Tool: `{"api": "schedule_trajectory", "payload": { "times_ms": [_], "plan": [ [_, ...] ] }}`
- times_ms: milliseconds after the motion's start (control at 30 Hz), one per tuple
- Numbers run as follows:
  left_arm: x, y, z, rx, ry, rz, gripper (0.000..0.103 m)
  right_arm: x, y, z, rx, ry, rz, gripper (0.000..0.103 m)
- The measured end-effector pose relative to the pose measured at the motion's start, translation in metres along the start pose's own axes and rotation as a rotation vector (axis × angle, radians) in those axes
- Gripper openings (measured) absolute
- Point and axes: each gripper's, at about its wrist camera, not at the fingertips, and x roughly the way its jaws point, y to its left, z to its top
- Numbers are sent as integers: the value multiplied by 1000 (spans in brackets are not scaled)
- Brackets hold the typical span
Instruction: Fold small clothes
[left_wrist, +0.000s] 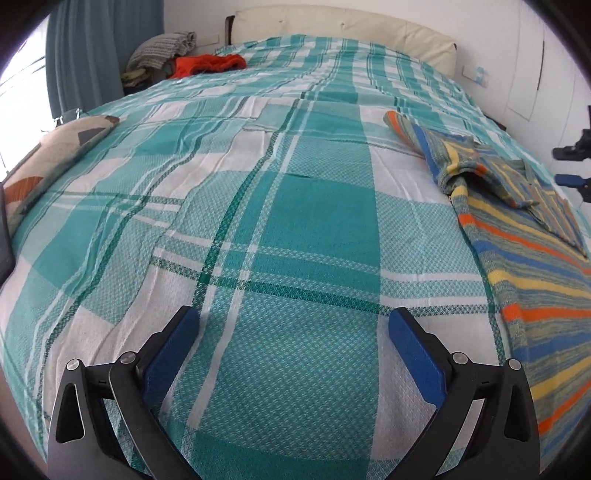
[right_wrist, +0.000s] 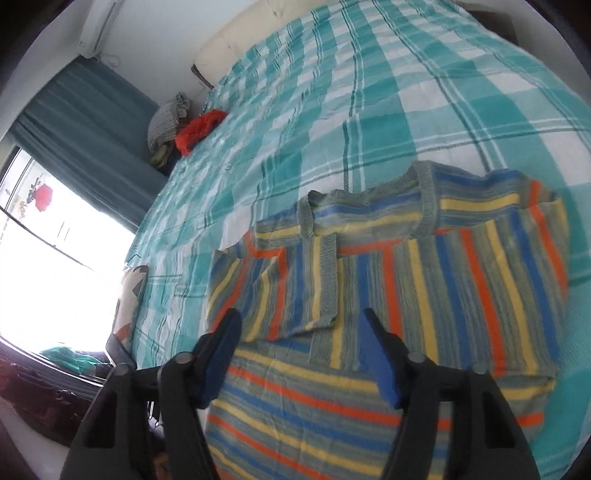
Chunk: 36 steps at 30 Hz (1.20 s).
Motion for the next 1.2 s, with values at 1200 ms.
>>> {"api": "schedule_trajectory", "payload": {
  "times_ms": [1200],
  "plan": [
    [-1, 3, -6, 2, -22, -24, 103, 11, -57, -44, 274, -59, -71, 39]
  ]
}}
